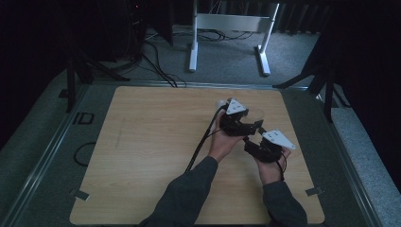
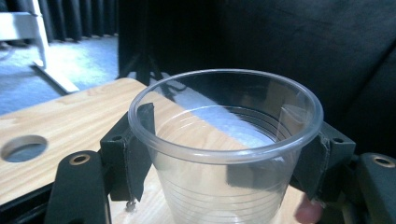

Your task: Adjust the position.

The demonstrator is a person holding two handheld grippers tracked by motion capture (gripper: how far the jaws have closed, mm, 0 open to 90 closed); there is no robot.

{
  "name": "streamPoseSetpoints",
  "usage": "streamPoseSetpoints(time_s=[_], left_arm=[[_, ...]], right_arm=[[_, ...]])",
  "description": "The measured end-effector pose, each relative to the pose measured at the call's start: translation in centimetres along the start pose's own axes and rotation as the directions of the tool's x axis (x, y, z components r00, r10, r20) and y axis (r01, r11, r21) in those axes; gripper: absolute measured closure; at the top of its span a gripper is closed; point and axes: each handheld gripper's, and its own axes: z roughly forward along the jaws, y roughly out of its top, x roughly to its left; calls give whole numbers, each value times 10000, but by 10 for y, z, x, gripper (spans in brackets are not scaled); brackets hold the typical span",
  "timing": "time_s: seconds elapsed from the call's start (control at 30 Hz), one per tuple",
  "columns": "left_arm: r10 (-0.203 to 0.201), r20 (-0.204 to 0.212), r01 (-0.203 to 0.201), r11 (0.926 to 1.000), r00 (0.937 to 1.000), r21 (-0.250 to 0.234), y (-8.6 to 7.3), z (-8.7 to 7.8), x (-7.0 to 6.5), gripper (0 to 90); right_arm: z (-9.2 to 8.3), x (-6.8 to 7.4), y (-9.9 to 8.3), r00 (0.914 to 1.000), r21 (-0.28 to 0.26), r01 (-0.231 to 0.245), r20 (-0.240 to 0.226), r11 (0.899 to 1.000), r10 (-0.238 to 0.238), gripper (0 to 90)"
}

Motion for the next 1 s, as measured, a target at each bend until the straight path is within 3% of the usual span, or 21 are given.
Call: streamPoseSetpoints(time_s=[0.17,0.37,0.57,1.0], left_arm=[[406,-325,-406,9992,9986,-14,0,0,-3,293],[565,-707,-570,9984,9959,-58,-3,1,-5,293],[960,-949,-963,9954,9908,13,-6,2,-7,293],[1052,-1115,-1053,9944,9882,48,-11,0,-7,293]], right_arm=[[-3,0,-1,10000,-52,43,-43,10000,-43,292],[-11,-2,-4,9999,-78,107,-32,9999,-107,285],[-17,-6,-9,9999,-91,-107,71,9999,107,283],[-28,-19,-13,9980,-208,-420,472,9989,430,283]])
